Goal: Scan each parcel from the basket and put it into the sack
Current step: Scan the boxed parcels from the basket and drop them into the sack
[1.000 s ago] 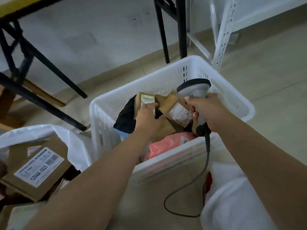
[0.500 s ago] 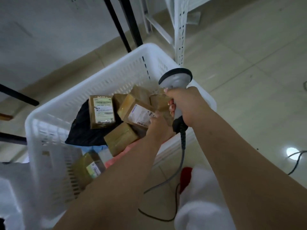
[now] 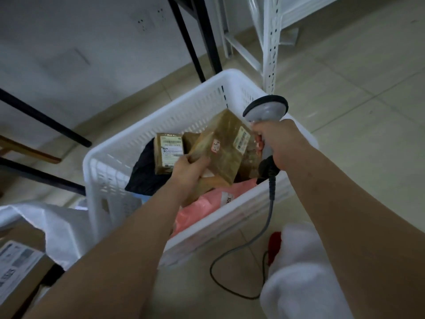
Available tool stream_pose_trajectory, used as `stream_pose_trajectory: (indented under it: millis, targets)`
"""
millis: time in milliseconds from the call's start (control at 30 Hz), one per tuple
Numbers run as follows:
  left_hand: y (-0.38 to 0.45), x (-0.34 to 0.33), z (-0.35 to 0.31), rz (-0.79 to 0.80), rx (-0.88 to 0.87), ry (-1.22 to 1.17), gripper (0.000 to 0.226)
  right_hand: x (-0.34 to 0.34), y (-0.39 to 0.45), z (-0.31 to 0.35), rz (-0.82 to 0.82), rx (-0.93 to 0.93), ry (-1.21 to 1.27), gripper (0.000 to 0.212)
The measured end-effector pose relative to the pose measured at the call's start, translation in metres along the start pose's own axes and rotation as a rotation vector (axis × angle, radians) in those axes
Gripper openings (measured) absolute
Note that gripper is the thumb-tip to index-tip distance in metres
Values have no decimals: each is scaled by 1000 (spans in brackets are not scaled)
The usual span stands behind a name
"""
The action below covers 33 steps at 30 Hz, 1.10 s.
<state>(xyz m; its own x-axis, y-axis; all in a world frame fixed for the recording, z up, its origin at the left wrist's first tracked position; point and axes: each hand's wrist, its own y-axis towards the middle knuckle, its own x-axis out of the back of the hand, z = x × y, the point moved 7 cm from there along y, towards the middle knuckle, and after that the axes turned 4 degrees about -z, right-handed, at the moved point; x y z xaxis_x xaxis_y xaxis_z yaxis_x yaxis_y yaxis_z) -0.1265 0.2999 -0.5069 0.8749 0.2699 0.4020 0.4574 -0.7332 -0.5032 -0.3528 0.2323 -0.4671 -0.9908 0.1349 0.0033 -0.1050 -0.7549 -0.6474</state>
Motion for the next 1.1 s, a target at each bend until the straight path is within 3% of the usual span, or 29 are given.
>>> stream_pose_trajectory:
  millis: [67,167,200,433,600,800,1100]
  targets:
    - [-12,31,5,-19,6,-86,58,-3,-13,0,5,17,-28,26]
    - [-38,76,16,-69,8,-241,6,-9,-34,2,26,46,-54,27]
    - [-48,92,21,-89,23,-276,3,-12,-44,0,51,33,-61,29]
    - [-124,213,31,-195,-36,-403,11,-55,-137,-16,213,111,-92,32]
    - [-181,313,36,-440,-150,-343,21,-106,-224,-18,505,208,-229,19]
    - [-258,420,56,-724,-163,-374,23,-157,-335,1,800,408,-408,22]
    - [-342,492,85,-892,-211,-384,18,-188,-437,12,904,586,-589,29]
